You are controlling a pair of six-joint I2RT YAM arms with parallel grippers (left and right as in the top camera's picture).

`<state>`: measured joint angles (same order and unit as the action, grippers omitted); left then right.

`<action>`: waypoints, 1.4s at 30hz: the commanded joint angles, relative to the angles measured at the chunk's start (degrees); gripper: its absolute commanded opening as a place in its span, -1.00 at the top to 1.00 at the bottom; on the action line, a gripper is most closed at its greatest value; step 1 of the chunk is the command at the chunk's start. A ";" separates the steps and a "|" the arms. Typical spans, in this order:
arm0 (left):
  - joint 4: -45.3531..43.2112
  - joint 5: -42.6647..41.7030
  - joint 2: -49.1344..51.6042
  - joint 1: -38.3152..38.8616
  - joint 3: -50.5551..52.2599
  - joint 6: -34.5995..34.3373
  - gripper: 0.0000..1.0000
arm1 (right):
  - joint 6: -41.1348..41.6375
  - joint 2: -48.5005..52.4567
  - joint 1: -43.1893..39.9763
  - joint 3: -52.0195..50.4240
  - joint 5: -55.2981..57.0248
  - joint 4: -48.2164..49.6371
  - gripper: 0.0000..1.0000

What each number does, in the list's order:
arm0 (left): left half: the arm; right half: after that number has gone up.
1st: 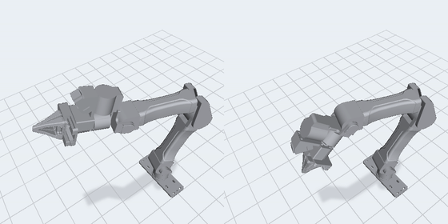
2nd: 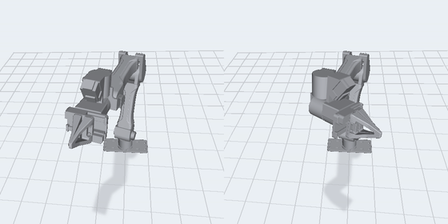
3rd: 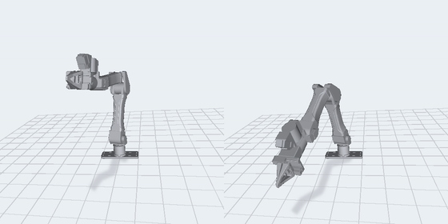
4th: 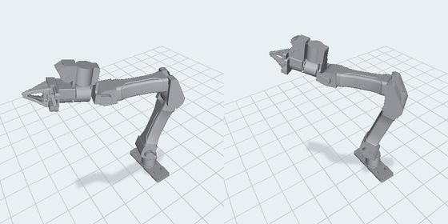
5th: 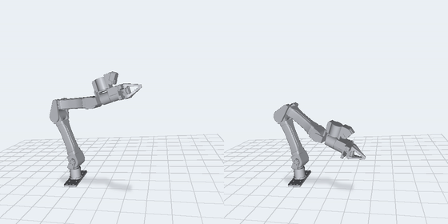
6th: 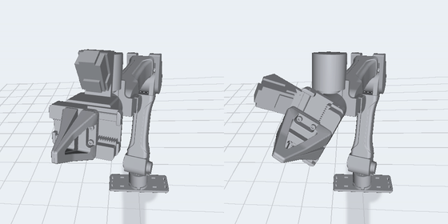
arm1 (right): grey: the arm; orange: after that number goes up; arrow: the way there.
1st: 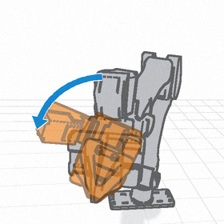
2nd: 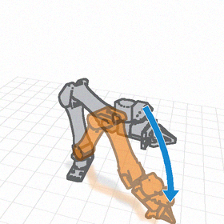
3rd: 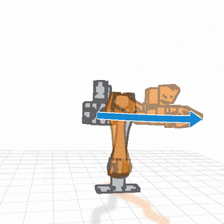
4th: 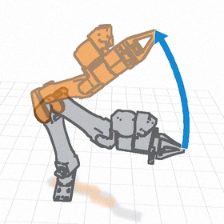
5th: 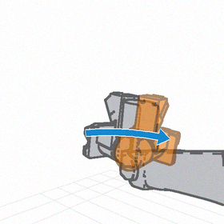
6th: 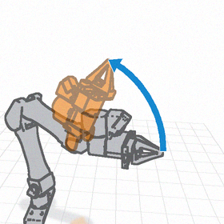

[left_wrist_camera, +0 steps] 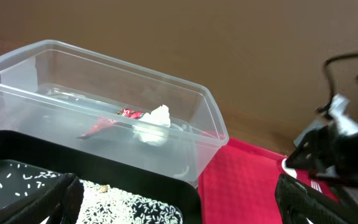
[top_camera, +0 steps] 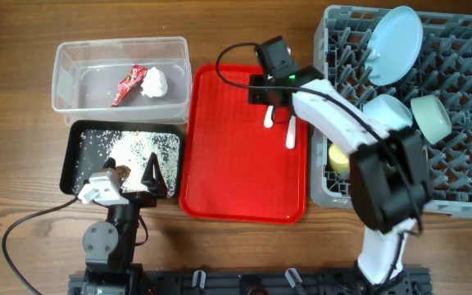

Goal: Sort waste into correct bins and load items into the dishwasher rack
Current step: 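Grasp the white spoon with the right gripper and place it in rack, then grasp the white fork with the right gripper and place it in rack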

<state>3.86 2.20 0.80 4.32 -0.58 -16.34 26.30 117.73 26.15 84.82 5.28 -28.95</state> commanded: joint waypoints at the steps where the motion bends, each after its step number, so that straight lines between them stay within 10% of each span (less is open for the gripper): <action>1: 0.00 -0.24 -0.39 -0.48 0.26 0.96 -1.00 | 0.92 4.68 -0.26 0.02 5.11 1.16 -0.14; 9: 0.00 -0.24 -0.39 -0.48 0.26 0.96 -0.99 | 5.40 7.54 -0.35 -0.02 5.46 -0.57 0.55; 22: 0.00 -0.24 -0.39 -0.48 0.26 0.96 -1.00 | 0.39 -7.08 -0.37 -0.02 6.86 -8.98 0.91; 29: 0.00 -0.24 -0.39 -0.48 0.26 0.94 -1.00 | -4.11 -20.39 -5.84 0.00 13.33 -12.13 0.91; 36: 0.00 -0.24 -0.39 -0.48 0.26 0.94 -0.99 | -19.96 -12.61 -17.14 -0.02 7.28 -14.29 0.89; 38: 0.00 -0.24 -0.39 -0.48 0.26 0.96 -1.00 | -21.99 -11.41 -16.83 -0.02 7.26 -15.28 0.07; 42: 0.00 -0.24 -0.39 -0.48 0.26 0.94 -1.00 | -21.81 -14.62 -12.41 0.00 2.38 -16.22 0.03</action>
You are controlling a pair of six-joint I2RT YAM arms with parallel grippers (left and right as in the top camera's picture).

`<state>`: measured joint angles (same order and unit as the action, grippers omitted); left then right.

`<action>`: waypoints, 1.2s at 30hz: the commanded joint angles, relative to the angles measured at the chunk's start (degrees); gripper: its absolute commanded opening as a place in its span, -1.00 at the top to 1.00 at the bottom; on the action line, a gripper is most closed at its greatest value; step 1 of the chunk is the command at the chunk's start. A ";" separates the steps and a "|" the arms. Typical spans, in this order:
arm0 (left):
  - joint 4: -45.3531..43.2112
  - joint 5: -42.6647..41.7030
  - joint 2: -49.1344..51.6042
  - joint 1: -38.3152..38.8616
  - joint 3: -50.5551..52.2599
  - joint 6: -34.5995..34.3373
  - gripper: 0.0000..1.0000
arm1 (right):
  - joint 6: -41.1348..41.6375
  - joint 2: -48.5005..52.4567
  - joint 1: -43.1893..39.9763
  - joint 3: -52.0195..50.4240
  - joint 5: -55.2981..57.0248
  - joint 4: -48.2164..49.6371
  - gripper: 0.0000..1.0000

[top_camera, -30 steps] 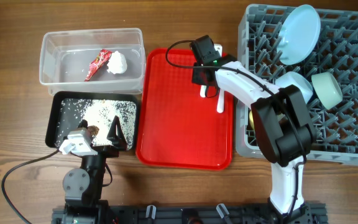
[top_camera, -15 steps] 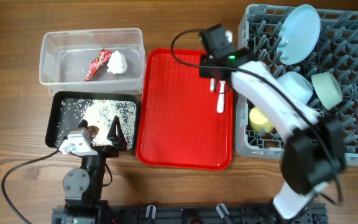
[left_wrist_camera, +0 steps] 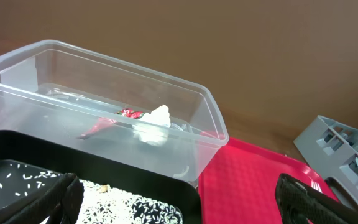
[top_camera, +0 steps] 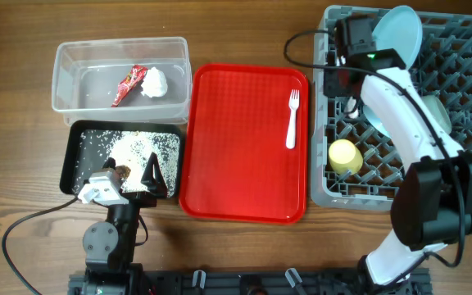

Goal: Sort waste into correct bins and load items into the dishwasher rack
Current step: 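Grasp the white fork with the right gripper and place it in rack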

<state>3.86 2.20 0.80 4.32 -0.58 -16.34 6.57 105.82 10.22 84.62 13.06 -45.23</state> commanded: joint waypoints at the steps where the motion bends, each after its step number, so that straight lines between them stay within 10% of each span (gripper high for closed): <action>1: 0.00 -0.24 -0.39 -0.48 0.26 0.94 -1.00 | -1.53 -3.69 5.49 0.20 -7.39 0.17 0.03; 11: 0.00 -0.24 -0.39 -0.48 0.26 0.94 -1.00 | 8.22 -3.13 10.25 0.04 -11.50 0.94 0.30; 19: 0.00 -0.24 -0.37 -0.48 0.26 0.94 -1.00 | 14.29 14.08 11.74 0.00 -2.91 0.63 0.03; 25: 0.00 -0.24 -0.37 -0.48 0.26 0.94 -0.99 | 14.58 17.73 11.74 0.02 -11.93 0.04 0.78; 36: 0.00 -0.24 -0.37 -0.48 0.26 0.94 -1.00 | 9.33 -6.32 7.21 0.13 -2.80 0.15 0.88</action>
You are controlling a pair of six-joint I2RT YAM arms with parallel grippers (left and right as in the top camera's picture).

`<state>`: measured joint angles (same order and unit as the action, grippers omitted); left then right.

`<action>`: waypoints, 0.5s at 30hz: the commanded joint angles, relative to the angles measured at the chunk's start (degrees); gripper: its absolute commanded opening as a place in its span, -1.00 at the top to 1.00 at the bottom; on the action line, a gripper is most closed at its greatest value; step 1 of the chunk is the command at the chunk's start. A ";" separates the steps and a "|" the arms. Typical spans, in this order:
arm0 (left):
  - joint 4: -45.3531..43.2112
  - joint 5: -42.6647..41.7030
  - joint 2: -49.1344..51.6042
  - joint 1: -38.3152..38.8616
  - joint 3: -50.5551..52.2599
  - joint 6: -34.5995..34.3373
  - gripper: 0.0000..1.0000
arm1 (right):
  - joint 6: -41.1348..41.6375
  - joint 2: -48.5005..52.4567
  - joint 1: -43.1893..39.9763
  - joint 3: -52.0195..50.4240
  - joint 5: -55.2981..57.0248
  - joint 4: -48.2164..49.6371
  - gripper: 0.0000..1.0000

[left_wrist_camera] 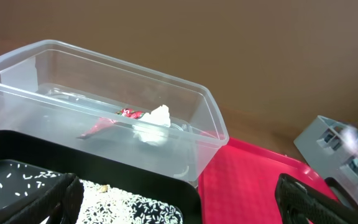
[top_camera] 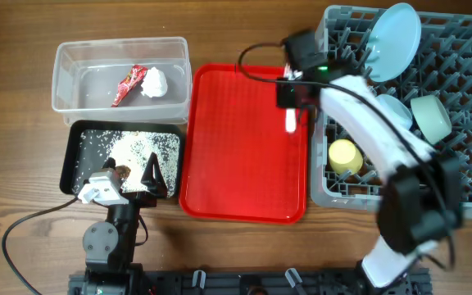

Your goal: Sort waste into correct bins and load items into the dishwasher rack

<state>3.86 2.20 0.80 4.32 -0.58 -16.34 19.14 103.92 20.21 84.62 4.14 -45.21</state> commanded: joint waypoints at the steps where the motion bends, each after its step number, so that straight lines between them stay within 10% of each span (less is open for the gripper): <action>1: 0.00 -0.24 -0.37 -0.48 0.26 0.94 -1.00 | -5.79 -4.83 -4.52 0.13 7.61 0.22 0.88; 5: 0.00 -0.24 -0.37 -0.48 0.26 0.96 -1.00 | -9.29 -1.77 -10.29 0.11 5.99 0.85 0.82; 7: 0.00 -0.24 -0.37 -0.48 0.26 0.94 -1.00 | -11.56 -0.20 -10.64 0.11 5.38 0.92 -0.02; 15: 0.00 -0.24 -0.37 -0.48 0.26 0.96 -0.99 | -16.33 -27.63 -5.11 0.24 -10.97 -3.98 -0.22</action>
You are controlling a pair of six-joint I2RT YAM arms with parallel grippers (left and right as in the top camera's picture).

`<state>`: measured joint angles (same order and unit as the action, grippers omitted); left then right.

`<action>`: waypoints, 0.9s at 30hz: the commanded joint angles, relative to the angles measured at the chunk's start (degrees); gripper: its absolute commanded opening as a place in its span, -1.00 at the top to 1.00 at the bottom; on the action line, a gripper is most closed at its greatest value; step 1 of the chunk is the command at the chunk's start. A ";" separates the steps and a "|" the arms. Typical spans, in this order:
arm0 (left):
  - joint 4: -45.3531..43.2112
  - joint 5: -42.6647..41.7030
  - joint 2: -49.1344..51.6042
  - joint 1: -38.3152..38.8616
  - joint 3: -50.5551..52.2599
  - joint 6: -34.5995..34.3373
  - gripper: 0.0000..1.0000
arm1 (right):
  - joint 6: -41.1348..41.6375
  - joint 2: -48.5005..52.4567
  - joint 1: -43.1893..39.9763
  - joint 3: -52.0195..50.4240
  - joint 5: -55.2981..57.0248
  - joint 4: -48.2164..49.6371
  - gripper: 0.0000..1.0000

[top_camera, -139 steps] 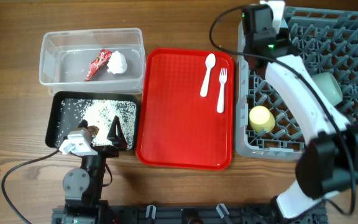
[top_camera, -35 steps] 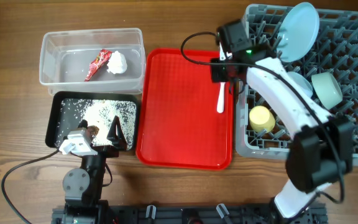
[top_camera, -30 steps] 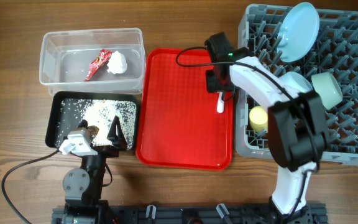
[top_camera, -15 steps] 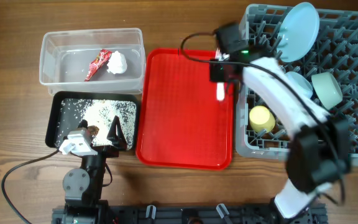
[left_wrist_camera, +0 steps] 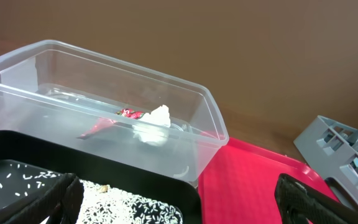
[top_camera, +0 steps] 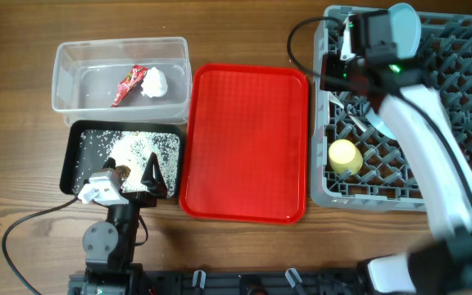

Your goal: Sort waste into correct bins and load items into the dishwasher rack

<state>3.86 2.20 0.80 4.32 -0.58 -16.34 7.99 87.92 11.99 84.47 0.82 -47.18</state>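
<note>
The red tray (top_camera: pixel 244 147) lies bare in the middle of the table. My right gripper (top_camera: pixel 339 72) hangs over the left end of the grey dishwasher rack (top_camera: pixel 465 147); its jaws look shut, and the white fork is hidden under it. A white utensil (top_camera: pixel 356 108) lies in the rack just below the gripper. Also in the rack are a yellow cup (top_camera: pixel 344 156) and a pale blue plate (top_camera: pixel 406 18). My left gripper (left_wrist_camera: pixel 179 202) stands open and holds nothing, low over the black tray of rice (left_wrist_camera: pixel 123 208).
A clear plastic bin (top_camera: pixel 72 98) at the back left holds a red wrapper (top_camera: pixel 129 82) and a crumpled white tissue (top_camera: pixel 154 82). The black rice tray (top_camera: pixel 84 139) sits in front of it. A black cable arcs from the right arm over the rack's left edge.
The right gripper was down on the fork at the tray's right side; now it is over the rack's left end and the fork is gone from the tray. The left arm has not moved.
First the right gripper was at two white utensils on the tray's far right. Then it was over the rack, with only the fork left on the tray. Then it was back on the fork. Now the tray is bare and the gripper is over the rack again.
</note>
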 commanded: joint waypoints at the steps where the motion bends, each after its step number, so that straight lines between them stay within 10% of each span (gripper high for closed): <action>1: 0.00 -0.24 -0.37 -0.48 0.26 0.94 -0.99 | -4.17 -16.90 4.59 0.39 -8.90 -4.42 -0.99; 15: 0.00 -0.24 -0.37 -0.48 0.26 0.94 -0.99 | 0.94 -47.78 4.92 -2.69 8.46 -15.80 -0.99; 20: 0.00 -0.24 -0.37 -0.48 0.26 0.94 -1.00 | 0.15 -68.46 -3.26 -44.65 4.02 13.05 -1.00; 27: 0.00 -0.24 -0.37 -0.48 0.26 0.94 -1.00 | 0.11 -86.64 -3.82 -71.06 4.02 29.97 -1.00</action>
<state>3.84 2.20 0.78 4.32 -0.58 -16.34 8.27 6.28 8.51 18.85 5.54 -21.04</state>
